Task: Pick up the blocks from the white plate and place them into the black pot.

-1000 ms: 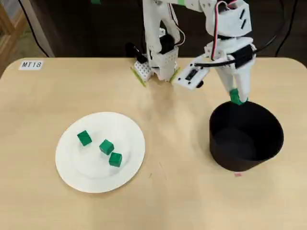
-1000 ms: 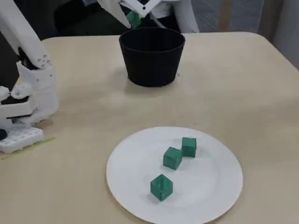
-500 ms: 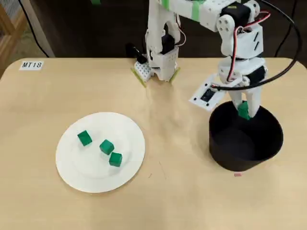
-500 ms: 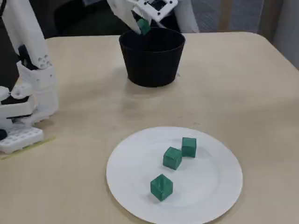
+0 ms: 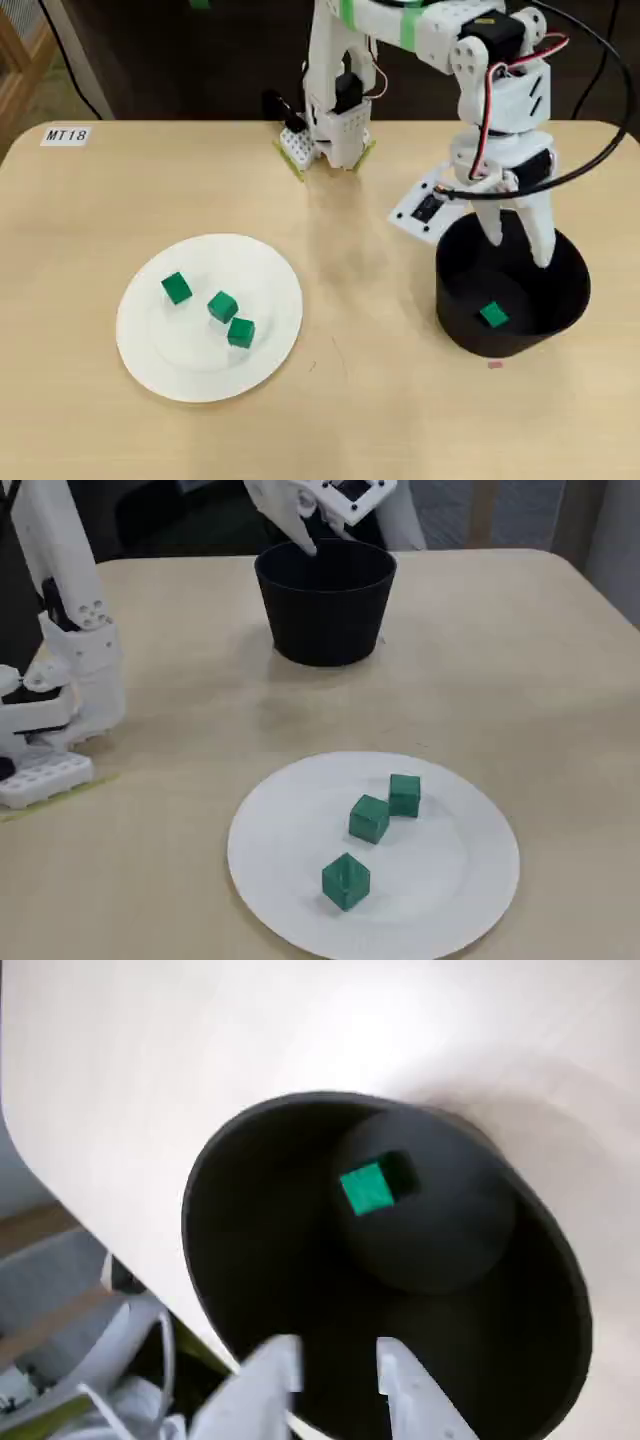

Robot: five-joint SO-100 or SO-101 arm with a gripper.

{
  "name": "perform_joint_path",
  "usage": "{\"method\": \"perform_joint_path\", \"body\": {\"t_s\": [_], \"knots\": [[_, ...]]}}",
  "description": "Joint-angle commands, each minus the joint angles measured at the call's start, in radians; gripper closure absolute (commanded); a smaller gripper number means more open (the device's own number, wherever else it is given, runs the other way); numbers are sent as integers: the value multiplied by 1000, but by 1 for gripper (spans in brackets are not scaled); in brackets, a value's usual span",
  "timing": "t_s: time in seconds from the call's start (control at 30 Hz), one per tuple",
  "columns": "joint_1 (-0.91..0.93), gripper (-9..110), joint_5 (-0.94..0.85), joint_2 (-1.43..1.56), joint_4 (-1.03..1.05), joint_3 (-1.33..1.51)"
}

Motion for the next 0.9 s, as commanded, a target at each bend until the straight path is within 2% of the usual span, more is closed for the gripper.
{"method": "perform_joint_path", "body": {"t_s": [0.0,0.3,0.53,0.87], "knots": [[91,104,2,58,34,-52],[617,104,5,176,170,-38],[877,104,63,163,201,61],[1108,104,97,176,-71,314]]}}
